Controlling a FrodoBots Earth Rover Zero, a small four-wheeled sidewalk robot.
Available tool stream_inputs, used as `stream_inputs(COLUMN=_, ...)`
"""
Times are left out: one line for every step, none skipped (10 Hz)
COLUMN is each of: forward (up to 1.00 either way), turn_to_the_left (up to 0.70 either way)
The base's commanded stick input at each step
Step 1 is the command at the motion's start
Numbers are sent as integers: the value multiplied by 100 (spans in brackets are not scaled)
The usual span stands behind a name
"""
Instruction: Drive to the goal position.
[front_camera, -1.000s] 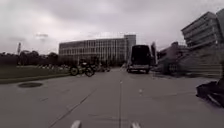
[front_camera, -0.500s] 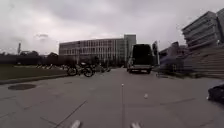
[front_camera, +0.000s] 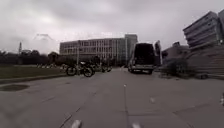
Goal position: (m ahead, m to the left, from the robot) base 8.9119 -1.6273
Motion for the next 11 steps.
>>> stream_inputs(forward=70, turn_to_the_left=0)
stream_inputs(forward=70, turn_to_the_left=0)
stream_inputs(forward=70, turn_to_the_left=0)
stream_inputs(forward=70, turn_to_the_left=0)
stream_inputs(forward=70, turn_to_the_left=0)
stream_inputs(forward=70, turn_to_the_left=0)
stream_inputs(forward=70, turn_to_the_left=0)
stream_inputs(forward=70, turn_to_the_left=0)
stream_inputs(forward=70, turn_to_the_left=0)
stream_inputs(forward=70, turn_to_the_left=0)
stream_inputs(forward=70, turn_to_the_left=0)
